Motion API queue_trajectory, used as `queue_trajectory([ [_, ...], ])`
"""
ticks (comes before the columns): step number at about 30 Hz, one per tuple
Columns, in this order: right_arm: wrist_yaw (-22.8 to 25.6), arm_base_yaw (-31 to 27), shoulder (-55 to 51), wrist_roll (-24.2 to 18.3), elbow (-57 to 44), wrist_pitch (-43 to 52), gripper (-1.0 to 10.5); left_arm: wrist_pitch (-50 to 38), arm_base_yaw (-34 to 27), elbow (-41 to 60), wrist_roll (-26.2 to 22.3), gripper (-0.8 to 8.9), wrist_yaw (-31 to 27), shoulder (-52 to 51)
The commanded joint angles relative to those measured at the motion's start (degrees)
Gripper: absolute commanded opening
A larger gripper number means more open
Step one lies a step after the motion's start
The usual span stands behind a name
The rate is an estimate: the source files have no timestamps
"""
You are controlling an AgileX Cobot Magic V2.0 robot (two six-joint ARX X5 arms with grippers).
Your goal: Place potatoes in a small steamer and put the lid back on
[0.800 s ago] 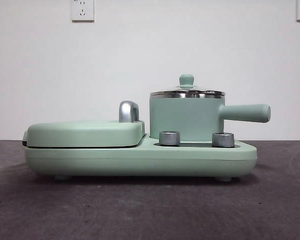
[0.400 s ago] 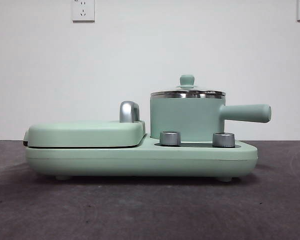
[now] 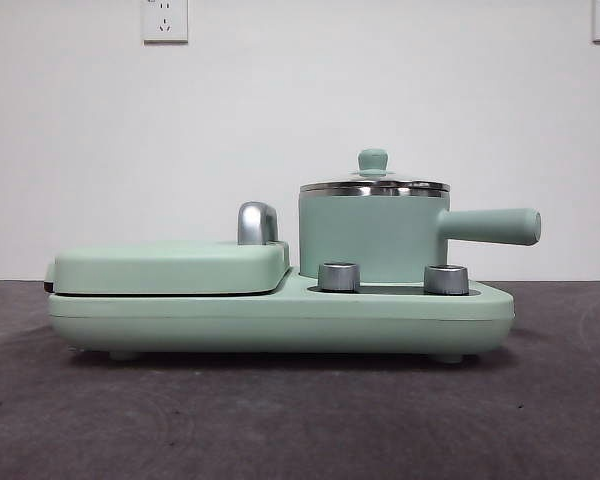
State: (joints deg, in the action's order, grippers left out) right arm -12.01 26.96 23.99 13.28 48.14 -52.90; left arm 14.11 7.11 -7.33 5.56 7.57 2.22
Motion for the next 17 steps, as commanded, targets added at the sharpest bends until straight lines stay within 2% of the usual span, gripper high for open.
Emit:
queue_trajectory([
  [1,0.0,0.3,0.2,-0.5,0.2,0.6,0.2,-2.0,-2.4,2.1,-0.3,0.06,-3.7,-2.1],
  [6,0.0,0.3,0.2,-0.5,0.2,0.6,0.2,-3.5,-4.7,4.4,-0.3,0.06,-7.6,-2.0],
  [17,0.0,0.3,0.2,-0.5,0.2,0.6,0.2,-3.4,-5.0,6.6,-0.7,0.06,-8.5,-2.0],
])
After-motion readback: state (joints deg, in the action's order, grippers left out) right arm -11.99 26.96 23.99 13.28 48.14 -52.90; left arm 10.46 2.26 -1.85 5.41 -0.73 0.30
